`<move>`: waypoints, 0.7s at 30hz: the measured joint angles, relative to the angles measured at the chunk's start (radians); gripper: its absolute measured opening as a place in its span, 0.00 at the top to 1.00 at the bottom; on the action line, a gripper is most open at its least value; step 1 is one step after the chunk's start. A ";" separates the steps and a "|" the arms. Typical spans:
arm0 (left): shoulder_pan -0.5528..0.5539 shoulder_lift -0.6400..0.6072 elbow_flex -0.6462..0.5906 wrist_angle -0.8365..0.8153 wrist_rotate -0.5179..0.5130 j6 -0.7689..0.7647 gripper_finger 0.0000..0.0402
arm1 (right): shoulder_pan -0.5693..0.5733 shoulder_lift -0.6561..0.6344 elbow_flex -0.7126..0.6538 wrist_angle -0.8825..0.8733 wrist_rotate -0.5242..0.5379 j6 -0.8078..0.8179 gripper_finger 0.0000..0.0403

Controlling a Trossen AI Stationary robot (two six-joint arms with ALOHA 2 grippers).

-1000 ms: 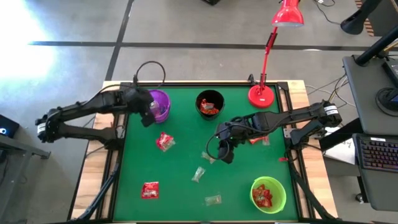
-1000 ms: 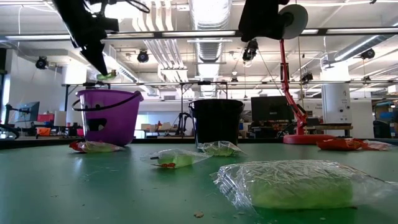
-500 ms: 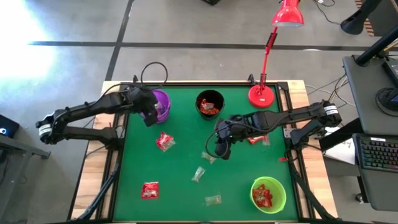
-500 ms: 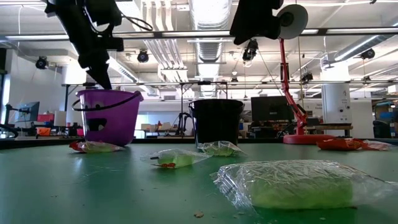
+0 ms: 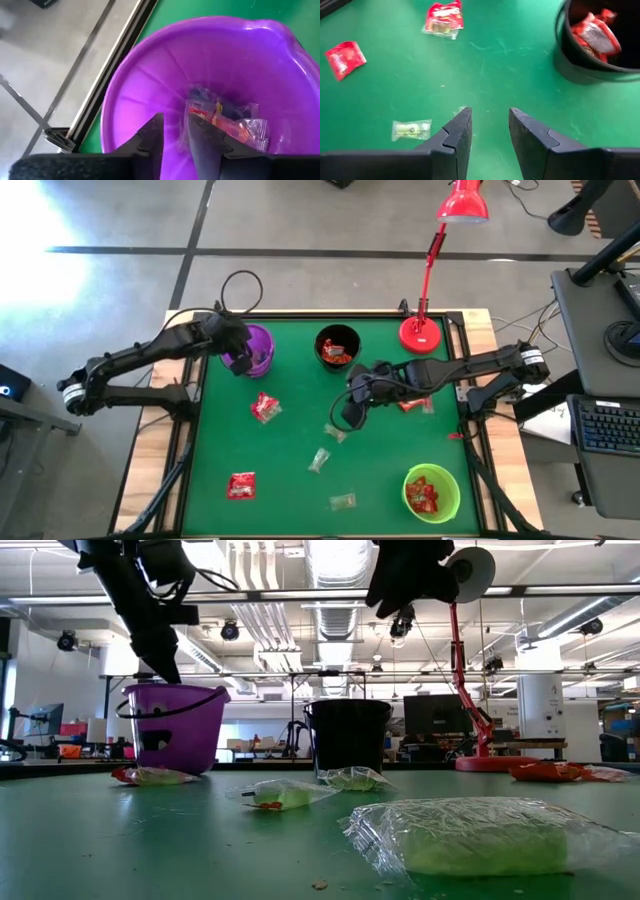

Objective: Sort candy
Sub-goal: Put the orange chocolate into the black bucket

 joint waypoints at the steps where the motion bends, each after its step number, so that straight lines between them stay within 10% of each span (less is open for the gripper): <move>1: 0.000 0.000 0.004 -0.002 0.000 0.009 0.81 | 0.000 0.000 -0.005 -0.007 0.018 0.016 0.68; 21: 0.000 -0.004 0.163 0.007 -0.001 0.055 0.76 | -0.019 0.000 -0.209 -0.272 0.096 0.678 0.49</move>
